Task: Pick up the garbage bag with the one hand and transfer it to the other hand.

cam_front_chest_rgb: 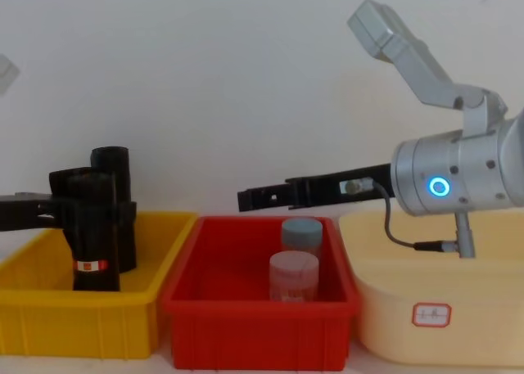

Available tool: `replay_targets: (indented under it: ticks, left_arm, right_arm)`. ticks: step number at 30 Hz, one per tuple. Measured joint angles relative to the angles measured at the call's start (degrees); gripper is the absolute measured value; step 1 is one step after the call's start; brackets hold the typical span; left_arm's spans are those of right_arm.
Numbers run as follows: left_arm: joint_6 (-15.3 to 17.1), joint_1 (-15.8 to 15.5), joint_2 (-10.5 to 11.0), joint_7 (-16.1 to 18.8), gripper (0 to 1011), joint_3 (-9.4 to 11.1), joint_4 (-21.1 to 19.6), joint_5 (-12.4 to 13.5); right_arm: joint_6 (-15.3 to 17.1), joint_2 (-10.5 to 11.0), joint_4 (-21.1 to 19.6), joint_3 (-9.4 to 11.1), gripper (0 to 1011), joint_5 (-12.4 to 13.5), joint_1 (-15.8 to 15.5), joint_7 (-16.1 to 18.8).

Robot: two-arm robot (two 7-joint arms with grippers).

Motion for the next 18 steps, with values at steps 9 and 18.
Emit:
replay_targets:
  ticks: [9,18]
  left_arm:
    - [-0.4,-1.4,-0.8,-0.2,1001,1.1,1.4,1.2]
    - [-0.6,-1.9,-1.2,-0.2,1001,1.5,2.0,1.8]
  right_arm:
    - [0.3,0.3,1.7,-0.6,1001,-0.4,0.5,0.4]
    - [0.7,0.4,4.3,-1.5,1001,-1.5,1.5,1.2]
